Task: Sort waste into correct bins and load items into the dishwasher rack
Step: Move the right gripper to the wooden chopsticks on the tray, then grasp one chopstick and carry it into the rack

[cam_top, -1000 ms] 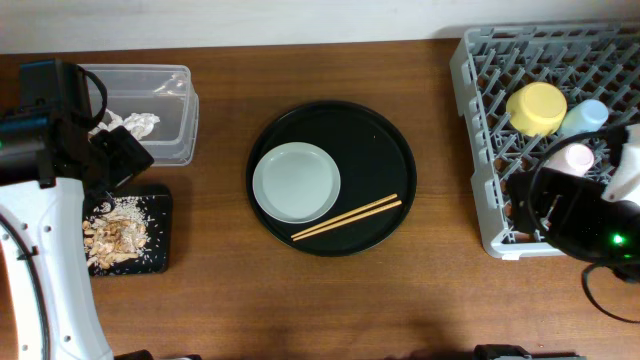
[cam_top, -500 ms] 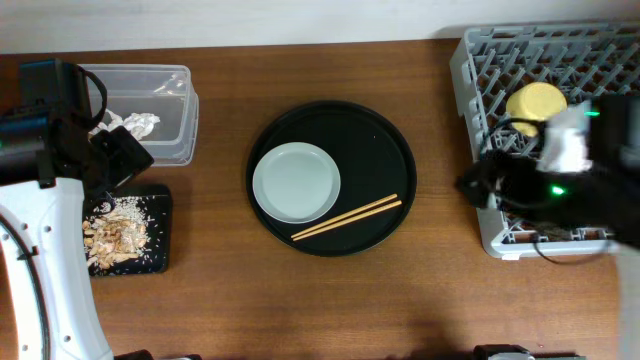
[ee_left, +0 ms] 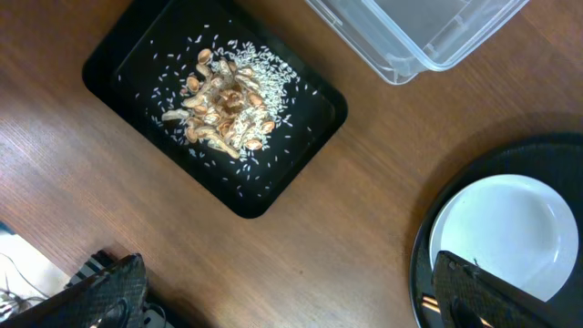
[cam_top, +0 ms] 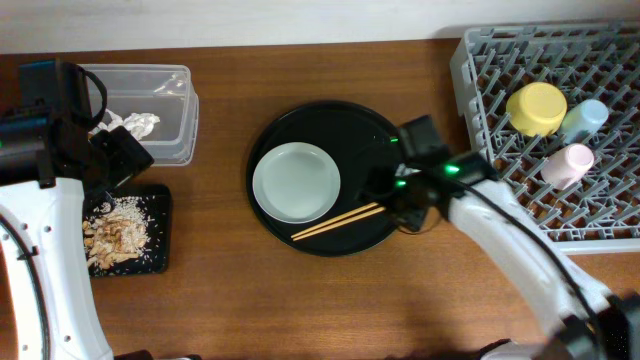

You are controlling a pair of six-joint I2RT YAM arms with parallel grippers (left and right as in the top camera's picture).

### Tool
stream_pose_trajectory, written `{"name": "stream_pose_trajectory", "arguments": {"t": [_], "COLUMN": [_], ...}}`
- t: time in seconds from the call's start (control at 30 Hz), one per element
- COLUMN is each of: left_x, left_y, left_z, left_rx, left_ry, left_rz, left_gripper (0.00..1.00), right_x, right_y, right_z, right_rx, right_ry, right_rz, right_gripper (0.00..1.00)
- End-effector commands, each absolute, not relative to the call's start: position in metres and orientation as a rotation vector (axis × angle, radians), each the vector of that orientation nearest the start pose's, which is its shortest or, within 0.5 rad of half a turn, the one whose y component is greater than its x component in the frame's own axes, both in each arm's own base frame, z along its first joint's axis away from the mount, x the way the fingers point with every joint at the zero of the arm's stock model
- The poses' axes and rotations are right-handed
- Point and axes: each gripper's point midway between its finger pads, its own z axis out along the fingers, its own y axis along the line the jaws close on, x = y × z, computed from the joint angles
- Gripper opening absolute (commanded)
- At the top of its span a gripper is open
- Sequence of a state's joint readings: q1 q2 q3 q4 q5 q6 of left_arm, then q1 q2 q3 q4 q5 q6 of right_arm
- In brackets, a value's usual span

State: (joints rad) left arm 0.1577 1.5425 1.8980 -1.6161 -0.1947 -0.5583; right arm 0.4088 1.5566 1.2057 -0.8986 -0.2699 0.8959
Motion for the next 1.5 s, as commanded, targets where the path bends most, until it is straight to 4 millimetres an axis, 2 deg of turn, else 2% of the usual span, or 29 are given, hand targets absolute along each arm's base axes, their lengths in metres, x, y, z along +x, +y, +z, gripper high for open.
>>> {"name": "stream_pose_trajectory", "arguments": {"t": [0.0, 0.1, 0.17, 0.3, 0.47, 0.6, 0.73, 0.93, 1.13, 1.47], "left_x": [0.284, 0.284, 0.284, 0.285, 0.284, 0.285, 0.285, 0.285, 0.284, 0.284], "left_y": [0.081, 0.081, 0.081, 0.081, 0.081, 0.081, 0.081, 0.081, 0.081, 0.081], "left_z": [0.292, 0.292, 0.292, 0.292, 0.292, 0.292, 0.292, 0.292, 0.292, 0.292], "left_rx": [-1.019, -1.018, -1.018, -1.018, -1.018, -1.018, -1.018, -1.019, -1.019, -1.018], "left_ry": [2.586, 2.586, 2.586, 2.586, 2.586, 2.586, 2.586, 2.586, 2.586, 2.586], "left_rz": [0.183, 0.183, 0.183, 0.182, 0.183, 0.182, 0.182, 0.182, 0.183, 0.183], "left_gripper": [0.99, 0.99, 0.99, 0.99, 0.99, 0.99, 0.99, 0.99, 0.99, 0.99], "right_x": [0.308, 0.316, 0.322, 0.334, 0.342, 0.34, 0.345, 0.346, 0.343, 0.346], "right_y": [0.192, 0.195, 0.198, 0.199, 0.178, 0.169, 0.172, 0.173, 0.176, 0.187], "right_z": [0.088, 0.058, 0.05, 0.05, 0.046, 0.039, 0.039, 0.036, 0.016, -0.003], "right_rx": [0.793, 0.906, 0.917, 0.914, 1.133, 1.244, 1.236, 1.287, 1.309, 1.281], "right_ry": [2.973, 3.002, 2.996, 2.943, 2.809, 2.752, 2.734, 2.715, 2.755, 2.772], "right_rz": [0.499, 0.443, 0.447, 0.458, 0.309, 0.257, 0.283, 0.288, 0.265, 0.268], "right_gripper": [0.77, 0.77, 0.77, 0.77, 0.77, 0.69, 0.68, 0.58, 0.58, 0.58]}}
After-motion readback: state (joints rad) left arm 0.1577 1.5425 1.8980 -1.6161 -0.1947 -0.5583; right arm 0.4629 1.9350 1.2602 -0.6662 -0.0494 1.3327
